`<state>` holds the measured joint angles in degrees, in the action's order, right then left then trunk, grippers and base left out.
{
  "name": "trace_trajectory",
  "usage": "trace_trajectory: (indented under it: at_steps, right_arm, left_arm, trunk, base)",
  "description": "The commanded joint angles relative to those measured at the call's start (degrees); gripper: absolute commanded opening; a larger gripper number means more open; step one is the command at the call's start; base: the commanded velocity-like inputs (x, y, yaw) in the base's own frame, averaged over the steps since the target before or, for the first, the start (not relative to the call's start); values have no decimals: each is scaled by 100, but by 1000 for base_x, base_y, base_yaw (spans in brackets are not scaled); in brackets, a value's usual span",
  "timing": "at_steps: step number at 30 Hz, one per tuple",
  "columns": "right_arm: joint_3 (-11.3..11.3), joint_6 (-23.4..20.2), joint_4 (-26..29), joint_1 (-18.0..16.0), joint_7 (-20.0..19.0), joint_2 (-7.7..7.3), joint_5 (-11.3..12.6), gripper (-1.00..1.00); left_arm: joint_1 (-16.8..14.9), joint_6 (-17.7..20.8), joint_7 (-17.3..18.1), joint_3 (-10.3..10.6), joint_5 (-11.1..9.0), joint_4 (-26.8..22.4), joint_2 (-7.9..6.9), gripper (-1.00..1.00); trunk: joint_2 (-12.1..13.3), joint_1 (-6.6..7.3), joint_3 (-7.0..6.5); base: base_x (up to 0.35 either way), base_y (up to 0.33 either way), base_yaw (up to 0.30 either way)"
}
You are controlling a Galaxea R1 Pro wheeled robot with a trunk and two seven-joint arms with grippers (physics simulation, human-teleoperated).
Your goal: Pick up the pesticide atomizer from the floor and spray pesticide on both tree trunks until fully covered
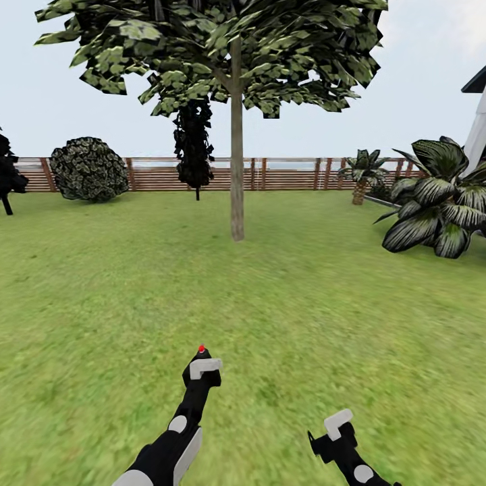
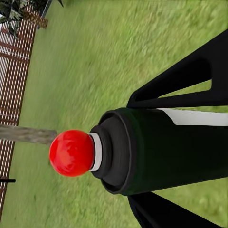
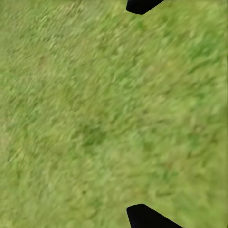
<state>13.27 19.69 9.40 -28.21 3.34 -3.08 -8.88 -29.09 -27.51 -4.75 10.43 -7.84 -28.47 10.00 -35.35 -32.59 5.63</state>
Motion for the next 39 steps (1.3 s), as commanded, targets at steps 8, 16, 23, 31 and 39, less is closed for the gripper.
trace_trajectory:
  at_steps: [8, 16, 23, 31, 39]
  right_arm:
    - [0, 0, 0, 0, 0, 0, 0, 100]
    - [0, 0, 0, 0, 0, 0, 0, 100]
    - [0, 0, 0, 0, 0, 0, 0, 100]
    - [0, 0, 0, 0, 0, 0, 0, 100]
    - [0, 0, 0, 0, 0, 0, 0, 100]
  left_arm:
    - [-2, 0, 1, 3, 2, -5, 0, -100]
    - [-3, 0, 0, 3, 2, -9, 0, -100]
    - [-2, 0, 0, 3, 2, -15, 0, -100]
    - [-3, -1, 0, 3, 2, -23, 0, -100]
    - [-2, 0, 0, 3, 2, -27, 0, -100]
  trunk:
    - [0, 0, 0]
    - [0, 0, 0]
    - [0, 0, 0]
    - [0, 0, 0]
    - [0, 0, 0]
  base:
    - [342, 100, 0]
    - [342, 100, 0]
    - [342, 100, 0]
    - [342, 100, 0]
    - [342, 100, 0]
